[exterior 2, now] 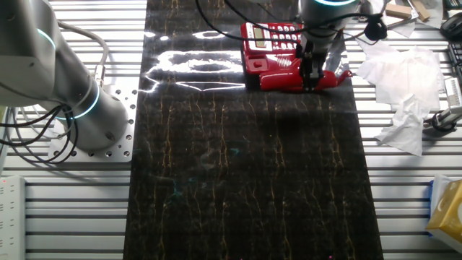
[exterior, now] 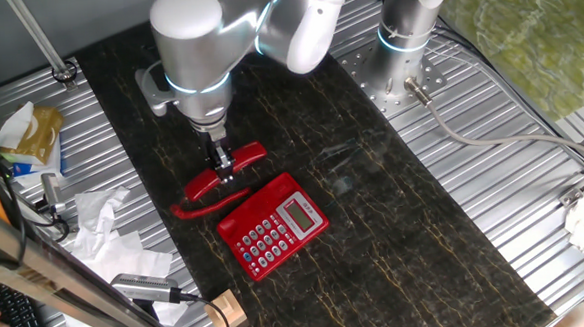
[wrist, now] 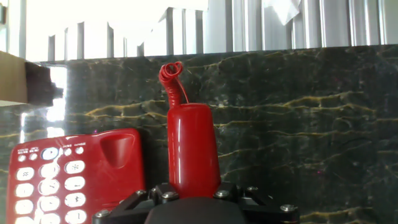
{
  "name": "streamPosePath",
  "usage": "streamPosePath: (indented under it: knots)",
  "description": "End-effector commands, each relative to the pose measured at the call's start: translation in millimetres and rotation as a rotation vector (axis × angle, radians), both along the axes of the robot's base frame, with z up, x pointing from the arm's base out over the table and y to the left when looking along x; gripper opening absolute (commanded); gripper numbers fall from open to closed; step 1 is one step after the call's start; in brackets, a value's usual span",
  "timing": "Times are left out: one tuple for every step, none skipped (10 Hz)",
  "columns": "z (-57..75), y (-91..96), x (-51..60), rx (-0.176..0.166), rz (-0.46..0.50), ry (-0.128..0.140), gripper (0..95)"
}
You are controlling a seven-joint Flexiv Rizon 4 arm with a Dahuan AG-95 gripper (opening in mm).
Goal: Place the handset of the telephone on the corresponding phone cradle
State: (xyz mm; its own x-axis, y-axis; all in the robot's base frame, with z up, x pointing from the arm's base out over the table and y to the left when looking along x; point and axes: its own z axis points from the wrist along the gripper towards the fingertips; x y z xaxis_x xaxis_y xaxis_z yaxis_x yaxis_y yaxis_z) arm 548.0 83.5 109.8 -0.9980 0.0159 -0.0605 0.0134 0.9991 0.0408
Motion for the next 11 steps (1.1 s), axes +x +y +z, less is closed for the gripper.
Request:
streamPosePath:
  knots:
    - [1.2, 4.1, 4.5, -0.002, -0.006, -0.002, 0.0]
    - [1.8, 5.9, 5.9, -0.003, -0.006, -0.002, 0.0]
    - [2.0, 6.4, 6.2, -0.003, 0.008, -0.008, 0.0]
    - [3.2, 6.4, 5.9, -0.002, 0.024, -0.013, 0.0]
    - [3.4, 6.4, 6.0, -0.003, 0.038, -0.016, 0.0]
    - [3.4, 6.4, 6.0, -0.004, 0.042, -0.016, 0.0]
    - [3.4, 6.4, 5.9, -0.006, 0.045, -0.012, 0.0]
    - [3.4, 6.4, 5.9, -0.006, 0.043, -0.012, 0.0]
    - [3.4, 6.4, 5.9, -0.009, 0.031, -0.011, 0.0]
    - [3.4, 6.4, 5.9, -0.02, 0.023, -0.008, 0.0]
    - [3.4, 6.4, 5.9, -0.018, 0.007, -0.005, 0.0]
